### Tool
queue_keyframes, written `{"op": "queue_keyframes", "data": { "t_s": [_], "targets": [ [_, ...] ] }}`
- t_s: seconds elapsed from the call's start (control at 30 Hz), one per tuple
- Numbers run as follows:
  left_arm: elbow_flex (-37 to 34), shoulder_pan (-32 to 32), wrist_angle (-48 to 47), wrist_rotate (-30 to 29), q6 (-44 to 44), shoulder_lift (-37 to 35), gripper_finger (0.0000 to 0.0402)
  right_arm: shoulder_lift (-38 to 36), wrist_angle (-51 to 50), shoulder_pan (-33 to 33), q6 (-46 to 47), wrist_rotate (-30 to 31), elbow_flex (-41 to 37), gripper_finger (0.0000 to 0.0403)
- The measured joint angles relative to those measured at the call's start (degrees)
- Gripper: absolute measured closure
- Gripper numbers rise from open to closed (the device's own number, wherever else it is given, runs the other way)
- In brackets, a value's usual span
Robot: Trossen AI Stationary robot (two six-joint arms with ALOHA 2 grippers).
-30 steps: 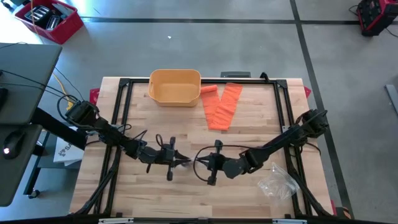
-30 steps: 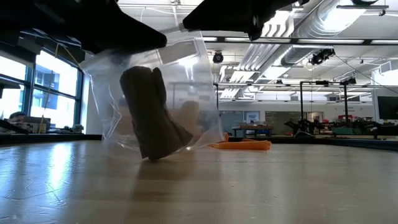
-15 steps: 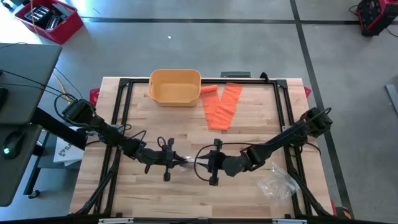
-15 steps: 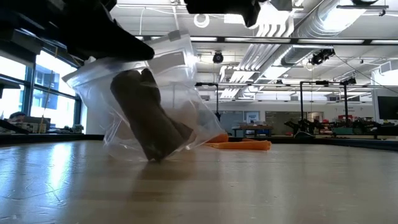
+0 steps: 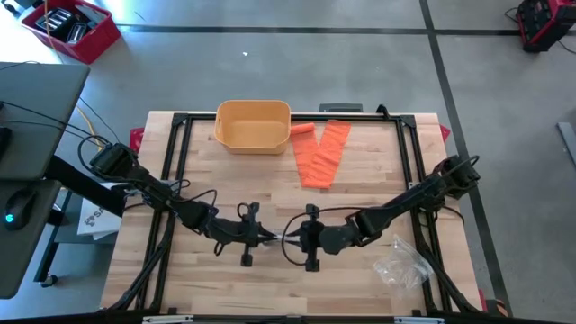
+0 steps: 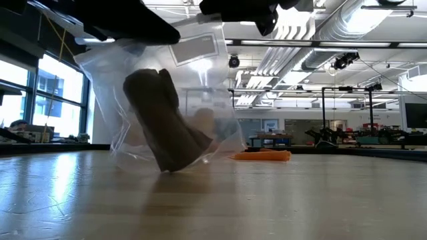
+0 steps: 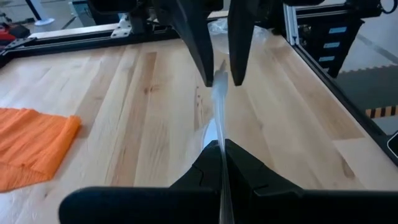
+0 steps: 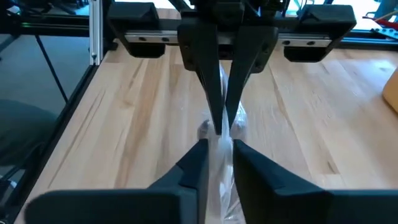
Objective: Roll bandage
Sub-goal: Close the left transparent zip bag
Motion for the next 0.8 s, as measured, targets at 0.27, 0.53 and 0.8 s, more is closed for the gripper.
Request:
{"op": "queue_keyframes", "data": {
  "t_s": [0.27,0.53,0.8],
  "targets": [
    [1.5,0.0,-1.6,0.0,-1.3,0.0,0.0401,2.9,4.9,0.0,-2.8,0.0,-0.1,0.0396],
    [3.3,0.0,-4.2,1.0,-2.1,0.0,0.0401,3.0,5.9,-0.2,-0.8,4.4,-0.1,0.0375],
    [3.5,-0.4,-4.2,1.4,-2.6,0.0,0.0401,2.8,7.8,-0.6,1.2,2.3,-0.1,0.0291]
  ]
}}
